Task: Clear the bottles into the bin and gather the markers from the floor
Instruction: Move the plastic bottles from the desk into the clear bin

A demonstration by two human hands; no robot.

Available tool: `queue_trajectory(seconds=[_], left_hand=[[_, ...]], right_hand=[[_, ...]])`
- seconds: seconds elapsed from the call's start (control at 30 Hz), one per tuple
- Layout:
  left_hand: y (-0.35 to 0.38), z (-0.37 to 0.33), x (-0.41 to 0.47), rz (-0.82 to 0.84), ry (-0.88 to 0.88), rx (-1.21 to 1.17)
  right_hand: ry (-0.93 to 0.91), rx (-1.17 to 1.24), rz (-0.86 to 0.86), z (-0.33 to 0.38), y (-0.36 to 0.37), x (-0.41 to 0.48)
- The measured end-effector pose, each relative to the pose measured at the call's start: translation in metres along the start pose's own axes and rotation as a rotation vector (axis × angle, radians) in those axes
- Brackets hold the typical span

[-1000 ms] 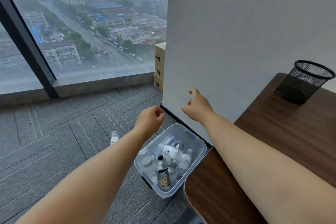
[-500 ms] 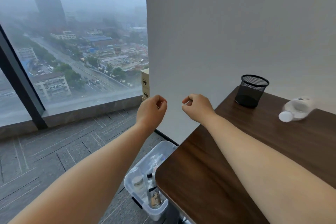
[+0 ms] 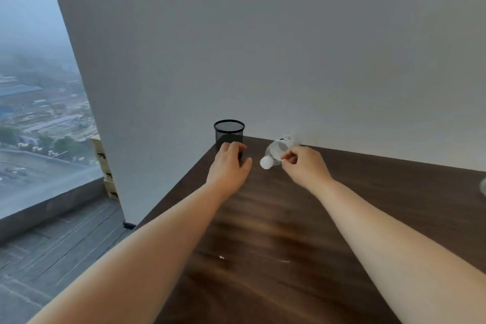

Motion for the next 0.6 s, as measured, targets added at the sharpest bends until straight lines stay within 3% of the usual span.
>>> queue_trajectory(seconds=[0.17, 0.33, 0.5, 0.6], left_hand=[[0.068, -0.04, 0.024, 0.137, 0.094, 0.085], [0.129, -0.039, 0.054, 0.299, 0.043, 0.3], [0.155, -0.011, 0.07, 0.336, -0.083, 0.35], [0.154, -0.009, 0.071, 0.236, -0.084, 0.321]], right_hand=[[0.094, -0.039, -0.085, -0.069, -0.052, 0.005], [0.168, -0.062, -0.106, -0.122, -0.075, 0.0], [0.219, -0.087, -0.144, -0.165, -0.101, -0.003], [0.248, -0.094, -0.166, -0.185, -0.117, -0.002]])
Point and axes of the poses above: each hand's wrist, its own x-axis towards the middle knuckle, its own y-axis out of the palm, z = x × y, the point moved 10 cm from there along x, towards the middle knuckle, and after that the axes turned 9 degrees about -z, right-handed, at the moved point
